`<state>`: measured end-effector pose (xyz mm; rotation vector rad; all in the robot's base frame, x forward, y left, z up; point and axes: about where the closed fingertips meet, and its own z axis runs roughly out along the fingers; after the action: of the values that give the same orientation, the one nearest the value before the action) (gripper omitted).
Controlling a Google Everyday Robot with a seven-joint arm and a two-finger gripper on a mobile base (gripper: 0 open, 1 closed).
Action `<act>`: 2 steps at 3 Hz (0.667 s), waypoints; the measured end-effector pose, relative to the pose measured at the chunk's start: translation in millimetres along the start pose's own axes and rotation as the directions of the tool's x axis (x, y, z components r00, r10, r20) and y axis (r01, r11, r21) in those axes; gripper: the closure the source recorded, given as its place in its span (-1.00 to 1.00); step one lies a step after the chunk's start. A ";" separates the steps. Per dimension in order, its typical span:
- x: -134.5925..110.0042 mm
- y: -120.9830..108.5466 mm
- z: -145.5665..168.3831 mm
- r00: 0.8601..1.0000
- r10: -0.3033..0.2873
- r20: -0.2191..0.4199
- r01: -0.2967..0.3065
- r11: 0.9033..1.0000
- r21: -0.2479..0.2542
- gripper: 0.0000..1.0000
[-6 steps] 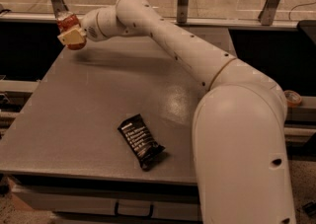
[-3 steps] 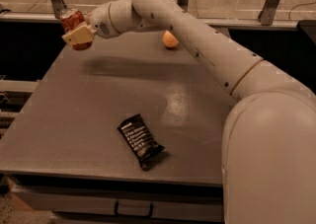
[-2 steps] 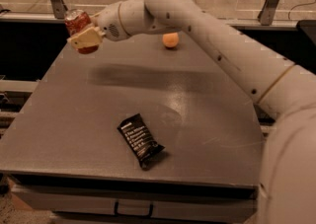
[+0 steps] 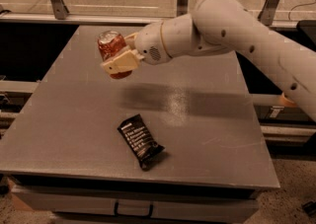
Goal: Move coke can near rxbar chocolate
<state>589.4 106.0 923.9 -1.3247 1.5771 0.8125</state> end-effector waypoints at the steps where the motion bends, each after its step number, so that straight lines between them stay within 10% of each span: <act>1: 28.6 22.3 -39.3 0.999 0.023 -0.045 -0.023 1.000 -0.007 1.00; 2: 55.2 40.7 -58.8 0.993 0.048 -0.104 -0.052 0.998 -0.042 0.63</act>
Offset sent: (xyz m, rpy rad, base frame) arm -0.0798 -0.0991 -0.0524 -0.1477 0.1486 0.0330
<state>535.4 40.5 893.1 -1.3831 1.6870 0.8262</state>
